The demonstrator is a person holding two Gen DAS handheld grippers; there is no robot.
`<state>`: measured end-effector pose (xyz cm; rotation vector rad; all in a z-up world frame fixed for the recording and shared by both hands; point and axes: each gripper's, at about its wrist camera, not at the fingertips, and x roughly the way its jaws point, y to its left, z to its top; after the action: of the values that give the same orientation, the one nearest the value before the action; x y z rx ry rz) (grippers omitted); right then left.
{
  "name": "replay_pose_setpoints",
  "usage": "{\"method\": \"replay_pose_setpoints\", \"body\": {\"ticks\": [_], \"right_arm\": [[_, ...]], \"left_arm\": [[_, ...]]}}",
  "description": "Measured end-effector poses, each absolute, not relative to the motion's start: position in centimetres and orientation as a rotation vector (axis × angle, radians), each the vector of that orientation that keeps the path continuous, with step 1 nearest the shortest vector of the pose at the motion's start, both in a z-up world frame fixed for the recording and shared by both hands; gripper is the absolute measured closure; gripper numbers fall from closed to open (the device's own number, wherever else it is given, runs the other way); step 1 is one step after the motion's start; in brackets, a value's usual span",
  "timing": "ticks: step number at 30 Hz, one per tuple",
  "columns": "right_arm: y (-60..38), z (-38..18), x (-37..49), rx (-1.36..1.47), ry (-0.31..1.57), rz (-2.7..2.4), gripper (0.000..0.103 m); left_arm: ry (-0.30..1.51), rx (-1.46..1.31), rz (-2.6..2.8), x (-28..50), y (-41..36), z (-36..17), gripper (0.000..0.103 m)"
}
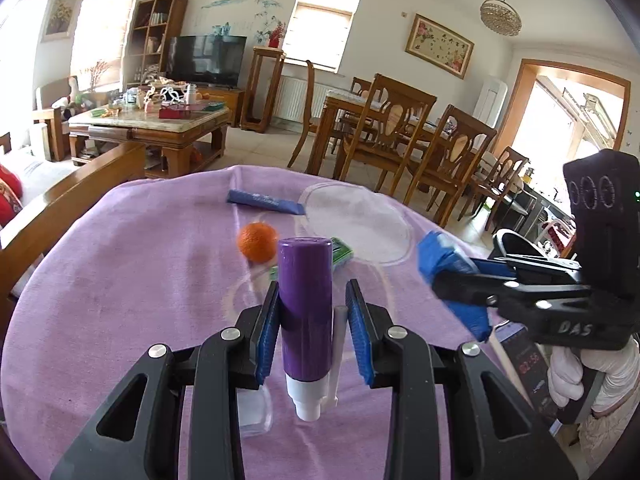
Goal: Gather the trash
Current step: 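Grasp the purple spray bottle with the left tool while the right tool grasps the blue wipe pack, then carry spray bottle and wipe pack over the bin and open both tools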
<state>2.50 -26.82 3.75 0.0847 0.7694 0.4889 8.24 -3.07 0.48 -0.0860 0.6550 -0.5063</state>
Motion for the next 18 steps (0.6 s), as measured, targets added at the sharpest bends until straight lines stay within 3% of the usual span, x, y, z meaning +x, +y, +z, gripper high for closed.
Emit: {"method": "replay_pose_setpoints", "body": {"ticks": [10,18], "right_arm": [[-37.5,7.8,-3.3,0.249,0.582,0.394,0.068],[-48.6,8.2,-8.0,0.355,0.496,0.219,0.068]], "left_arm": [[0.576,-0.001,-0.636,5.6,-12.1,5.6,0.071],[0.563,0.085,-0.775,4.3,-22.6,6.6,0.071]]}}
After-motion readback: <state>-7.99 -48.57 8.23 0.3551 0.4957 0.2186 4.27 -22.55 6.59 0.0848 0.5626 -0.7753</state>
